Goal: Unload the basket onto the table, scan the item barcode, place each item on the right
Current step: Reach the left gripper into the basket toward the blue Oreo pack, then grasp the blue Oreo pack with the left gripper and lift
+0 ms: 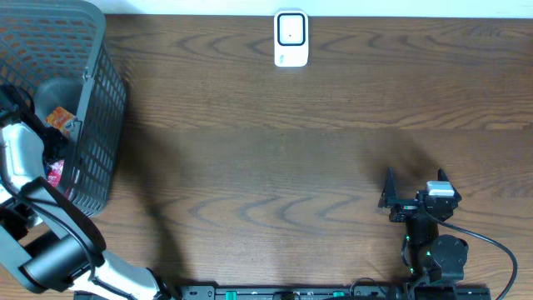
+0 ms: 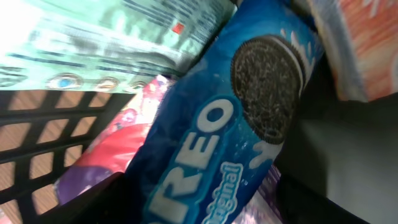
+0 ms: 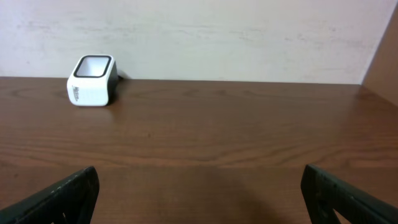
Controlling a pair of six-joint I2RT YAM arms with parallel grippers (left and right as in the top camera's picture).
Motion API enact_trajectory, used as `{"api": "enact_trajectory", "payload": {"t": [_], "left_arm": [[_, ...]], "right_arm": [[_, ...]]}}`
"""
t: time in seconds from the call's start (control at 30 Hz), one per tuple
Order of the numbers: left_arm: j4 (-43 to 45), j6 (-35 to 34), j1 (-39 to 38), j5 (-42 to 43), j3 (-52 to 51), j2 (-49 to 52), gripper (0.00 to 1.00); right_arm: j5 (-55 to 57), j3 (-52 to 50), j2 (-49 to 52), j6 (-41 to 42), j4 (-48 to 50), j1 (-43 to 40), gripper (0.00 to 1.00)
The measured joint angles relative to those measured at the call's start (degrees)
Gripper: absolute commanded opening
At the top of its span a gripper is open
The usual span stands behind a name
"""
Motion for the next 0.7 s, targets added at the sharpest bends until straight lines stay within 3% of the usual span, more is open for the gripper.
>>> {"api": "enact_trajectory", "payload": {"t": [0.03,0.07,0.1,0.13,0.33,0.47,0.7], "left_arm": [[0.11,0.11,0.07,-0.11,0.00,0.57,0.60],[0.26,0.46,0.13,-0.24,0.00,1.11,0.36],[0.70,0.46,0.26,-0.52,0.00,1.95,0.25],[0.96,0.28,0.31,-0.81,0.00,2.34,0.08],[1.09,1.14,0.20,-1.46,0.26,2.51,0.07],[0.98,-2.32,0.31,-0.33,0.26,0.20,0.07],[9.84,-5.07,0.42,15.54,0.52,-17.86,0.07]], "right_arm": [[-0.02,0.00,0.00,0.00,-0.02,0.00,0.99],[-0.02,0.00,0.00,0.00,0.00,0.00,0.99],[0.00,0.00,0.00,0.00,-0.02,0.00,0.99],[0.00,0.00,0.00,0.00,0.00,0.00,0.99],[-0.02,0.00,0.00,0.00,-0.02,0.00,0.99],[-0.02,0.00,0.00,0.00,0.00,0.00,0.99],[0.00,0.00,0.00,0.00,-0.02,0.00,0.99]]}}
